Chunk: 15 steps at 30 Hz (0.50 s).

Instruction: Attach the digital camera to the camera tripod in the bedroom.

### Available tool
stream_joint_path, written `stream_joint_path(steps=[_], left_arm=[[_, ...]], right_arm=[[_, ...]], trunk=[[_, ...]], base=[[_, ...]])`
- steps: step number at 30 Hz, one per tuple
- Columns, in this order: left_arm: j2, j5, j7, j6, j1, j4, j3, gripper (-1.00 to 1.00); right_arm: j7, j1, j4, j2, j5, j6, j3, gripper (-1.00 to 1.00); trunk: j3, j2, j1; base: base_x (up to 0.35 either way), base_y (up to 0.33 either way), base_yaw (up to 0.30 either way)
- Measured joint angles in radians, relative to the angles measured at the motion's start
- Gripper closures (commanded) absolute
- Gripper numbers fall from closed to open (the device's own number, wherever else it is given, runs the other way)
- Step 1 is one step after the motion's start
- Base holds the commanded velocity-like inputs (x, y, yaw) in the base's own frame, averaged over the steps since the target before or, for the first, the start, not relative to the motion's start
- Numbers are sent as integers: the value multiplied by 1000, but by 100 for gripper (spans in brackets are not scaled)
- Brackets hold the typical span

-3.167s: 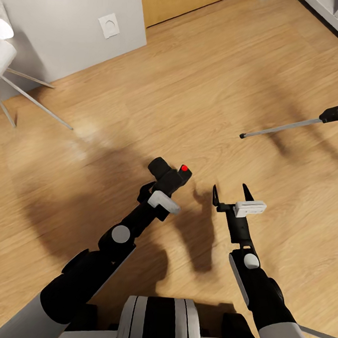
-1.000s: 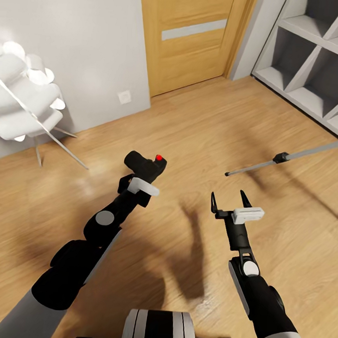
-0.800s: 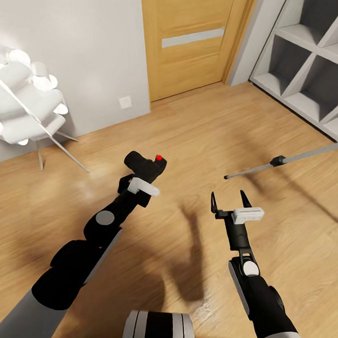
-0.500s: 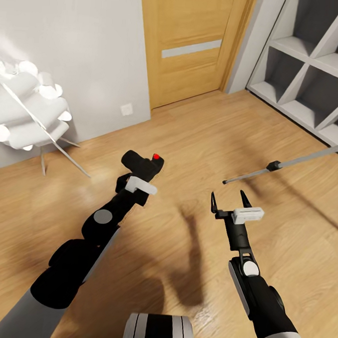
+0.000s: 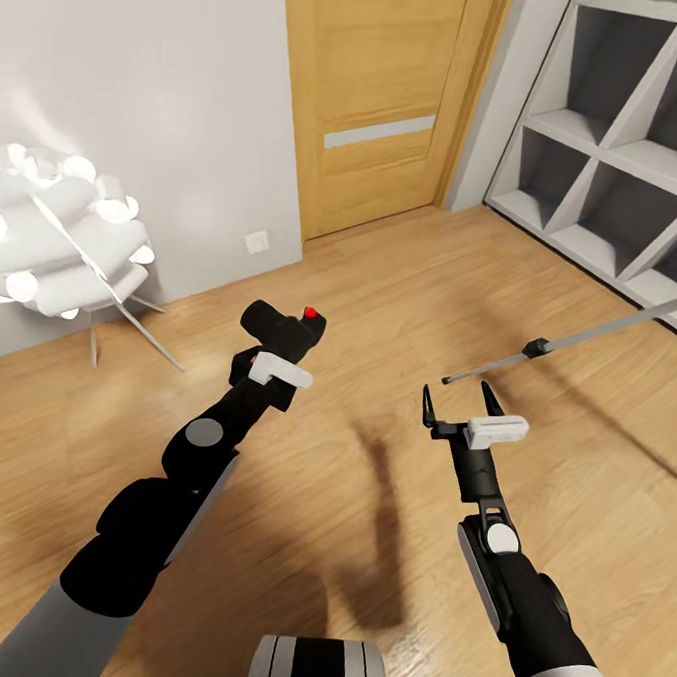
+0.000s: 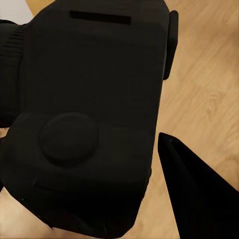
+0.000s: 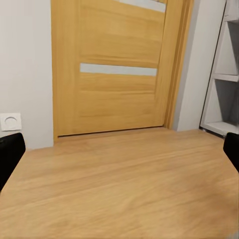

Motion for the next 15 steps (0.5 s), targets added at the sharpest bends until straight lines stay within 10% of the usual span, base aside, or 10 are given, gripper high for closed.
stream_joint_path(steps=[15], left_arm=[[0, 0, 0, 0, 0, 1, 2, 100]], right_arm=[[0, 2, 0, 0, 0, 1, 0, -100]], trunk=[[58, 4, -7]], base=[[0, 0, 0]])
